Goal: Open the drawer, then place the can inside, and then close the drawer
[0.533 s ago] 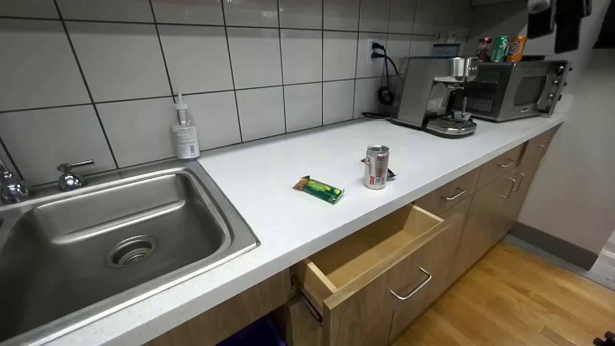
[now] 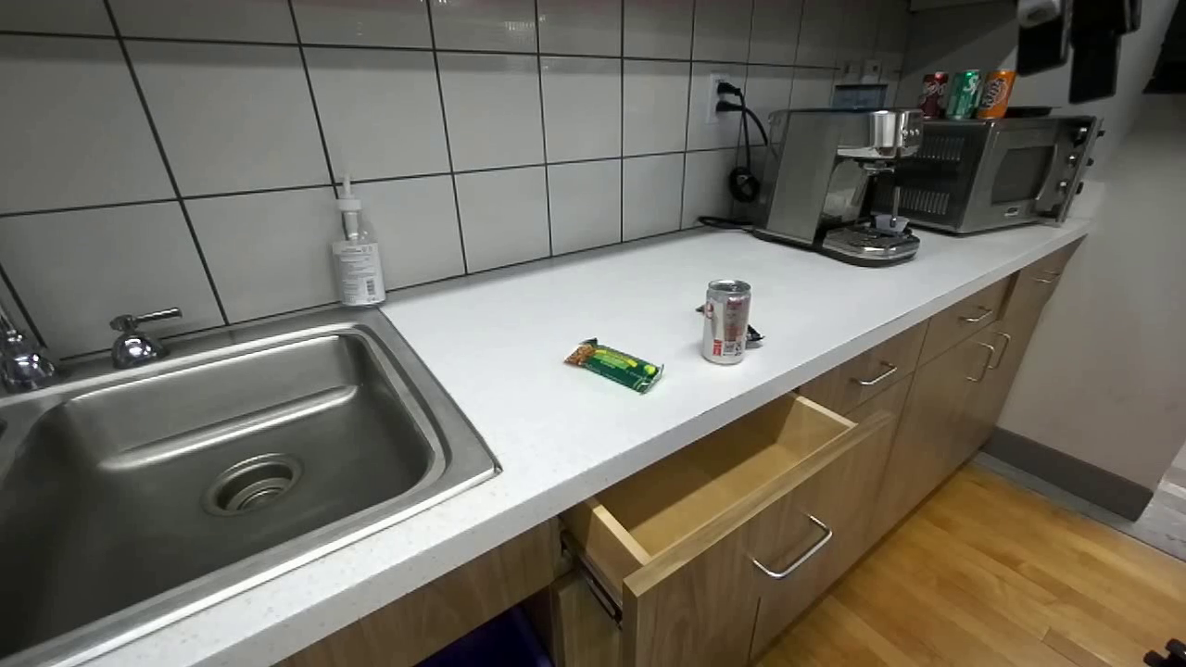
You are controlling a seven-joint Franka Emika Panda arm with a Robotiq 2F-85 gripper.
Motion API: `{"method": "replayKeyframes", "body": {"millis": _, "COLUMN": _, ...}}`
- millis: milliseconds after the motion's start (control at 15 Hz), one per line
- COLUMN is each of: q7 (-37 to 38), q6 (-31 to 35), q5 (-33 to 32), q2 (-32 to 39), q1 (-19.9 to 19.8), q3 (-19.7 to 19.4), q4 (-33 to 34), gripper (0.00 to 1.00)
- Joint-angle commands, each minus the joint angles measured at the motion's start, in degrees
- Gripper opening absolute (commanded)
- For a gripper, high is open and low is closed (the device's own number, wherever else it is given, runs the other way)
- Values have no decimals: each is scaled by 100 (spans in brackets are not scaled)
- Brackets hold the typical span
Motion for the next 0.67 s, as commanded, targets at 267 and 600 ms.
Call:
{"method": "replayKeyframes", "body": {"millis": 267, "q7": 39, "q6": 227, "q5": -77, "q2": -27, "q1": -154, "q3": 215, "q4": -109, "gripper": 100}}
{"method": "replayKeyframes", "body": {"millis": 600, "q7": 54, "q6": 778, "q5": -215, "q2": 77, "q1": -124, "q3": 327, "q4": -263, "gripper": 100}}
